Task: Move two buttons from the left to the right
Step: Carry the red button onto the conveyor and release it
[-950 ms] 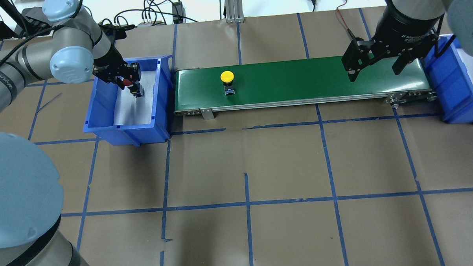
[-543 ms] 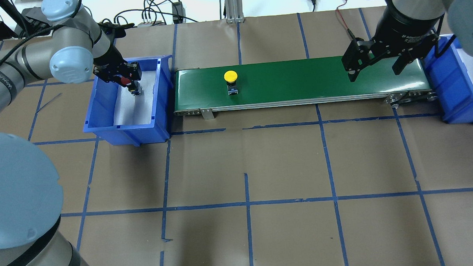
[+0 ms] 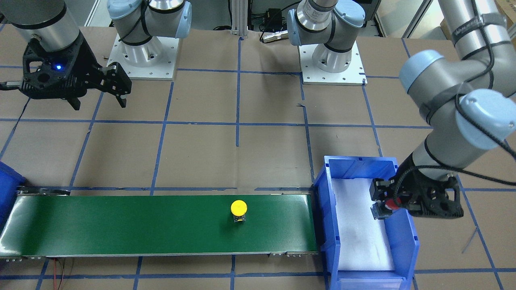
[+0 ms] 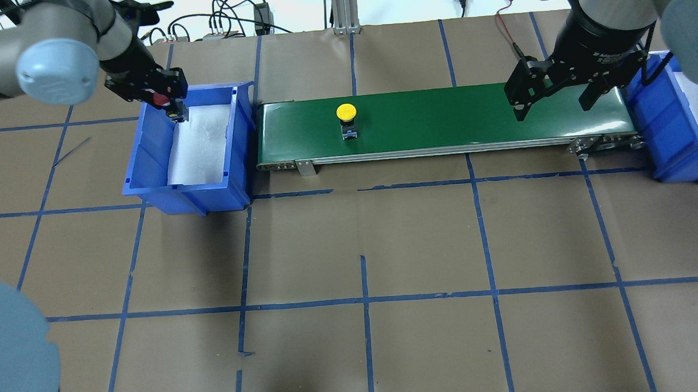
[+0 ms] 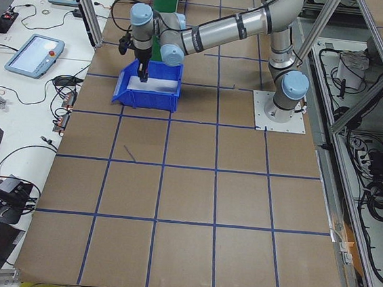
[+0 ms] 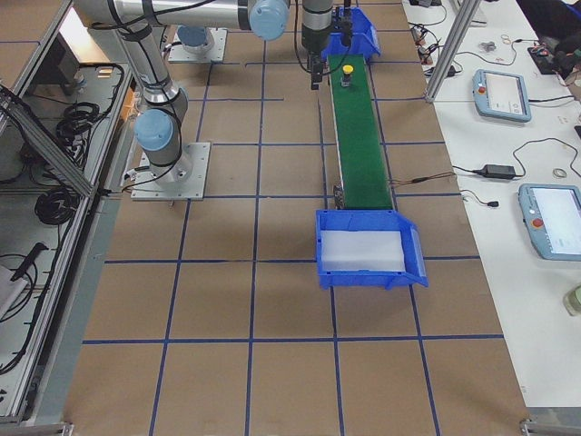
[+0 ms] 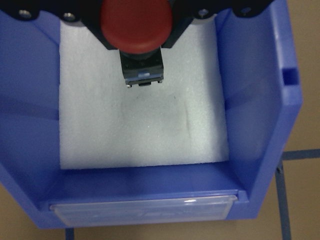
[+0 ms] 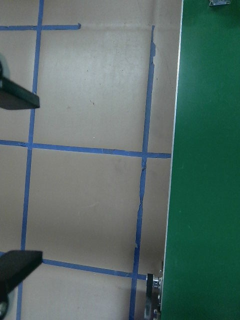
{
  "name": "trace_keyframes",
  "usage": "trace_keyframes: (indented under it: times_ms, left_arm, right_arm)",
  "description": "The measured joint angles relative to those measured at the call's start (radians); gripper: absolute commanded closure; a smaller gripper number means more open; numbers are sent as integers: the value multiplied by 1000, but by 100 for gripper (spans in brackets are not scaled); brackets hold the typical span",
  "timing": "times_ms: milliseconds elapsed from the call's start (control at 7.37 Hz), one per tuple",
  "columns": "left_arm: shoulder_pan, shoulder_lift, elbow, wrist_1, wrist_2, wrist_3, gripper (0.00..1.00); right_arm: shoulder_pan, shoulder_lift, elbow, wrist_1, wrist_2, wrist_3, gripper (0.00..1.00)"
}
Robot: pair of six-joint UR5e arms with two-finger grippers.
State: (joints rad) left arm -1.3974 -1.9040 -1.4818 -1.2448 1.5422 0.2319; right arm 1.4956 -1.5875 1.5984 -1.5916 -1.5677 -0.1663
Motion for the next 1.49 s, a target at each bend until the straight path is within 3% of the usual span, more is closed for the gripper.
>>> trace_keyframes:
  times_ms: [271,543,1221,1492]
  left_arm:
    - [-5,156,-1,-188,28,-3,71]
    - [-12,229,-15,-284,32,-5,71]
    - [-29,240,-25,-301,34,-23,72]
    - [-145,203,-22,-265,36,-121,73]
  right_arm:
    - [0,0,0,-1,0,0,0]
    - [0,0,0,-1,1,1,0]
    - [0,0,1,0,2,1,0]
    - [0,0,1,0,3,1,0]
